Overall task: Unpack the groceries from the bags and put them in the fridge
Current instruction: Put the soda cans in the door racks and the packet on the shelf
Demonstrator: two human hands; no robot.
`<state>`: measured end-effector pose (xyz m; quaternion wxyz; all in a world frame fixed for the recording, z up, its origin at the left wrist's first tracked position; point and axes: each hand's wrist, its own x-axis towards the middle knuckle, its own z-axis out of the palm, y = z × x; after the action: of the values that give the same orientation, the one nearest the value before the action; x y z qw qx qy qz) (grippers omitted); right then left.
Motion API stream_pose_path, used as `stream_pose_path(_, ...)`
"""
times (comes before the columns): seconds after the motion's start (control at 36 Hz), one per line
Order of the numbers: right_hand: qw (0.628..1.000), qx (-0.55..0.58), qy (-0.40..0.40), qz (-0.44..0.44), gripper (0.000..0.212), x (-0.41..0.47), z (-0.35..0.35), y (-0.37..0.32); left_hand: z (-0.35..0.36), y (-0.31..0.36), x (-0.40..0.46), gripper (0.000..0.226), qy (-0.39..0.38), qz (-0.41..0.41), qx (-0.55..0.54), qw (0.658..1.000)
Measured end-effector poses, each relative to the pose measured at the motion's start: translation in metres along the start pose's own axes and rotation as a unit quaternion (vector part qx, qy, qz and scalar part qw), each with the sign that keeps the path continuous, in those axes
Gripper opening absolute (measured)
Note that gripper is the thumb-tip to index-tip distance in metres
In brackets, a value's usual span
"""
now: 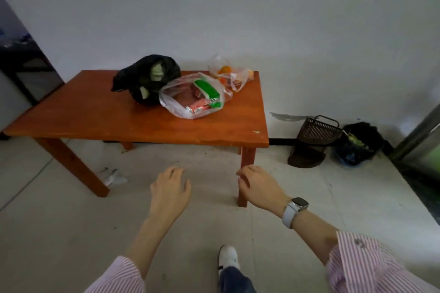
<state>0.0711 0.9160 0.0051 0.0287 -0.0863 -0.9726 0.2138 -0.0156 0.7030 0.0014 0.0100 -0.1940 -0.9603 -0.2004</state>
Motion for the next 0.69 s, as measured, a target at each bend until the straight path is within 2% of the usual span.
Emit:
stream_pose_path(0.14,0.999,0.041,-0.009,0.02,0.032,0.117,0.007,0.012,0.006,-0.014,0.116,0.035,-0.002,-0.016,0.0,1.0)
stream_pose_path(0.25,0.997,0.067,0.018,0.046,0.032,0.204,0.0,0.018,-0.003,-0.018,0.205,0.033,0.017,0.007,0.004,1.0)
stream_pose_path(0.42,0.994,0.087,0.041,0.055,0.036,0.306,0.005,0.016,-0.007,-0.035,0.295,0.035,0.028,0.039,0.013,0.999)
stream_pose_path(0.58,0.993,0.065,0.082,0.061,0.038,0.394,0.014,0.025,0.007,-0.056,0.398,0.039,0.038,0.085,0.026,0.995)
stream_pose_path(0.69,0.993,0.008,0.095,0.073,0.047,0.454,0.02,0.037,0.028,-0.063,0.481,0.044,-0.009,0.153,0.046,0.987)
